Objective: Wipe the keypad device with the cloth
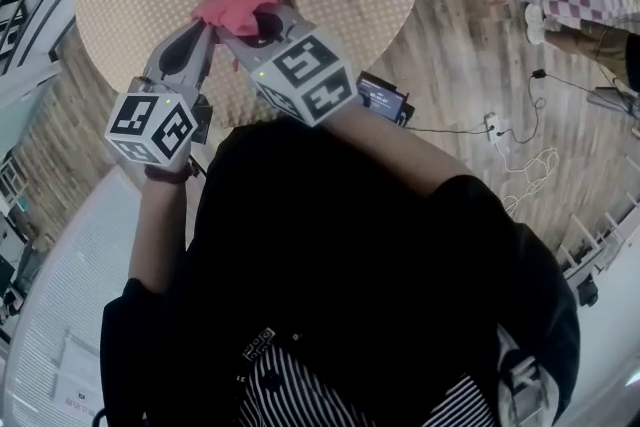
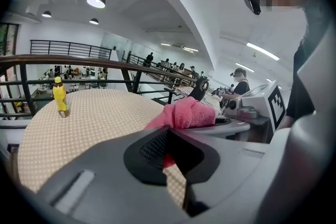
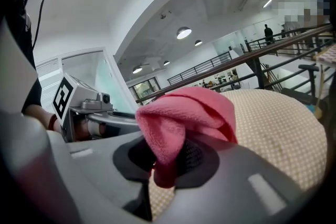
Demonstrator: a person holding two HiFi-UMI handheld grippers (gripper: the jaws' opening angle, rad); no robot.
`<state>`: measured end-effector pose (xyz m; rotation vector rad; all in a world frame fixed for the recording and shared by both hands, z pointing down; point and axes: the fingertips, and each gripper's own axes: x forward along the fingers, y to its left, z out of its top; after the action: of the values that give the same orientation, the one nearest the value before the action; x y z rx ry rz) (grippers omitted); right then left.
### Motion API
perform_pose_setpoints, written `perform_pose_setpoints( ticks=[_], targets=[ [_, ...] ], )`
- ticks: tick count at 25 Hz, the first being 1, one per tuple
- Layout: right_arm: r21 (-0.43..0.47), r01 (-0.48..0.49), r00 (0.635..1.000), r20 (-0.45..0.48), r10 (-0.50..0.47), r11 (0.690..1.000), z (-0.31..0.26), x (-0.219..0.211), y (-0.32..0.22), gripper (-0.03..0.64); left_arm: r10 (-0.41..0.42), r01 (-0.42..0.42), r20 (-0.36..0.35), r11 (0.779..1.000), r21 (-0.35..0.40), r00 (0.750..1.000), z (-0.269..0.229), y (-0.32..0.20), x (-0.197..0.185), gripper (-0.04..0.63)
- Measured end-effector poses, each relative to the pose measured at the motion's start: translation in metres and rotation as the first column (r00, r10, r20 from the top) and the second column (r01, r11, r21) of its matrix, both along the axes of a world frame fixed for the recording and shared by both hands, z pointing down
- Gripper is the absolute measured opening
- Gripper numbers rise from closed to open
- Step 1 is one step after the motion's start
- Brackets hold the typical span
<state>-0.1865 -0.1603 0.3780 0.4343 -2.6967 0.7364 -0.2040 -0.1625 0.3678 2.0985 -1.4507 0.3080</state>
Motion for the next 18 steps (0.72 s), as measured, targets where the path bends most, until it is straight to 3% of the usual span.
perform_pose_setpoints(
  ticks=[7,18],
  targets=[
    [-0.017,-0.053,0.997,-0.058,0.052,0.998,0.025,-0.009,-0.017,0.069,0.026,-0.026,-0.005,0.999,-0.035,1.0,0.028,-0.023,-0.011,0.002],
    [-0.065,-0.06,0.991,-0.121,0.052,0.996,0.065,-0.015,-0.033,0.069,0.084,-0.08,0.03,0.989,-0.125,0.996,0.07,-0.041,-0.015,0.002]
  ],
)
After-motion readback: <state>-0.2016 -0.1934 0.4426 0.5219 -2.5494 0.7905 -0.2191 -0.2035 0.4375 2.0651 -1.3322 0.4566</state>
